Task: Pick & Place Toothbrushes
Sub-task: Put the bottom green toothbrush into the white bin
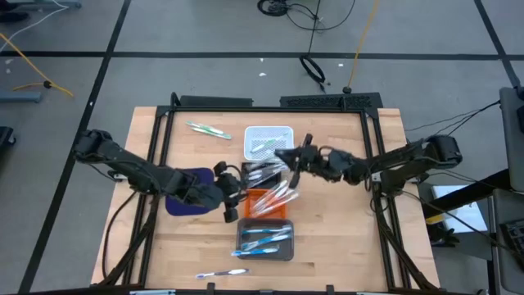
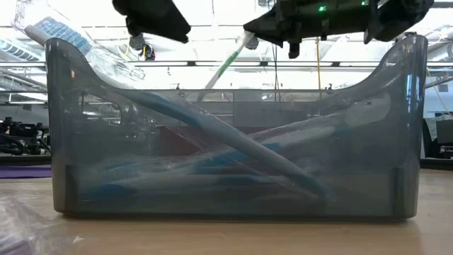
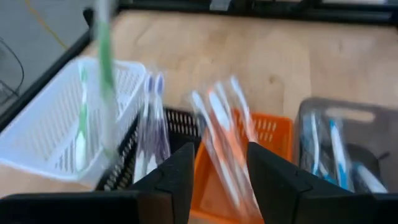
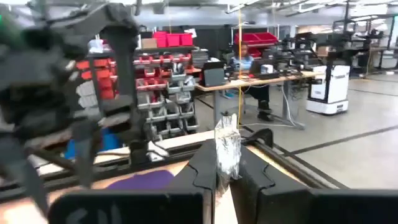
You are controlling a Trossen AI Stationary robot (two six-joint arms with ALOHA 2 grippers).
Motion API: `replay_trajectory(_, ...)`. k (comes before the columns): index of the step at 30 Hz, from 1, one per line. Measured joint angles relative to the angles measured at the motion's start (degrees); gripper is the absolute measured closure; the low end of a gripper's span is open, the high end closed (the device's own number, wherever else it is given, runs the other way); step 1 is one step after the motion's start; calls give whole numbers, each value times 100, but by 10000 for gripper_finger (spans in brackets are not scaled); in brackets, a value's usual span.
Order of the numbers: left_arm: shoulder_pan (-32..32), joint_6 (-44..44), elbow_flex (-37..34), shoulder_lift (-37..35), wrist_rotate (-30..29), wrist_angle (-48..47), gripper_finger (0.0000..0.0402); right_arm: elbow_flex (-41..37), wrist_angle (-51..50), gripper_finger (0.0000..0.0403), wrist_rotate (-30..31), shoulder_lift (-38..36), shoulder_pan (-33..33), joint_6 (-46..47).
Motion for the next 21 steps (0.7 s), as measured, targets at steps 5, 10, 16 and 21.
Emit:
replay_trajectory(5, -78, -375, 0, 55, -2, -331, 252, 0, -616, 389, -408, -545, -712, 326)
replay_trajectory(10, -104, -475, 0, 53, -11, -396, 252, 0, -894, 389, -1139, -671, -1424, 705)
replay_trajectory(16, -30, -197, 0, 53, -367, -392, 252, -2, -1038, 389, -1905, -386, -2212, 930)
replay_trajectory(21, 132, -151, 0, 53, -558, -391, 252, -2, -864, 389, -2521, -7, -2610, 1217)
